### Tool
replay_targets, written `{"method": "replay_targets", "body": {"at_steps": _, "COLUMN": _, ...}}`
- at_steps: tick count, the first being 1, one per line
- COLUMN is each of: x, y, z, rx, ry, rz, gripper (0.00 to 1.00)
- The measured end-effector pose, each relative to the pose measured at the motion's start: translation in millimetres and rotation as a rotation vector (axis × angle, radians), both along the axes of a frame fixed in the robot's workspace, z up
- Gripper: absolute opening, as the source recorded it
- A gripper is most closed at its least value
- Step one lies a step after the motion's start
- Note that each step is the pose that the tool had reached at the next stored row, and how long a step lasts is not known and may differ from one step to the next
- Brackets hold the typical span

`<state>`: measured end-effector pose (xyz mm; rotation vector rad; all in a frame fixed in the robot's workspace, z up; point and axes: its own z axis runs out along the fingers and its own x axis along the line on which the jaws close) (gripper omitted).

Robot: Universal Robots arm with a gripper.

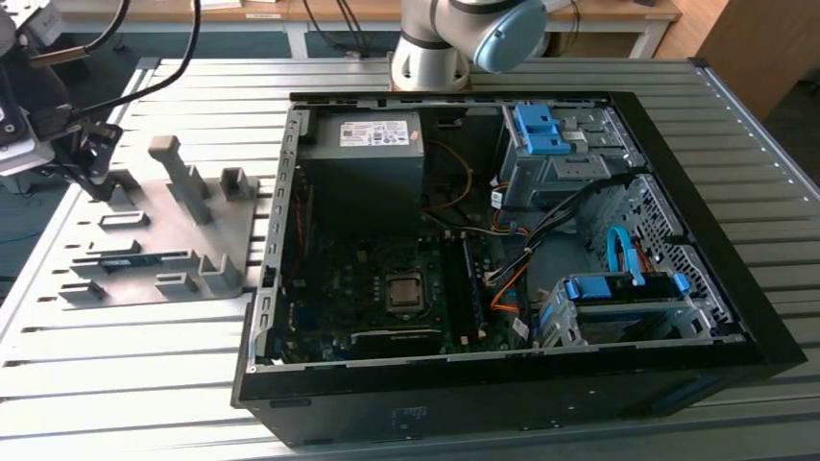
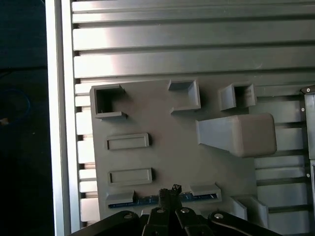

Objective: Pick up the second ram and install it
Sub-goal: 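Reach for the second ram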

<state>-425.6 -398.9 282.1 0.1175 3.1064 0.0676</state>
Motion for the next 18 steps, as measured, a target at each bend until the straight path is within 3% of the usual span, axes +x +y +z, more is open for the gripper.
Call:
{"method": "replay_targets", "body": {"at_steps": 4, "x": -1.9, "y": 0.0, "z": -6.8, "rx": -0.0027, "ry": -0.0001, "rz": 0.000, "gripper": 0.10}}
{"method": "replay_targets", "body": {"at_steps": 7, "x": -3.6, "y": 0.0, "z": -7.8, "rx": -0.0289, "ry": 0.0001, "rz": 0.000, "gripper": 0.10}}
{"method": "replay_targets", "body": {"at_steps": 11, "x": -3.7, "y": -0.1, "z": -14.1, "rx": -0.0312, "ry": 0.0023, "rz": 0.001, "gripper": 0.10}}
{"method": "replay_targets", "body": {"at_steps": 12, "x": -3.6, "y": -0.1, "z": -15.1, "rx": -0.0313, "ry": 0.0078, "rz": 0.002, "gripper": 0.10}}
{"method": "replay_targets", "body": {"at_steps": 15, "x": -3.6, "y": -0.1, "z": -17.2, "rx": -0.0312, "ry": 0.0364, "rz": 0.004, "gripper": 0.10}}
{"method": "replay_targets", "body": {"at_steps": 18, "x": -3.6, "y": -0.1, "z": -21.2, "rx": -0.0315, "ry": 0.0399, "rz": 0.018, "gripper": 0.10}}
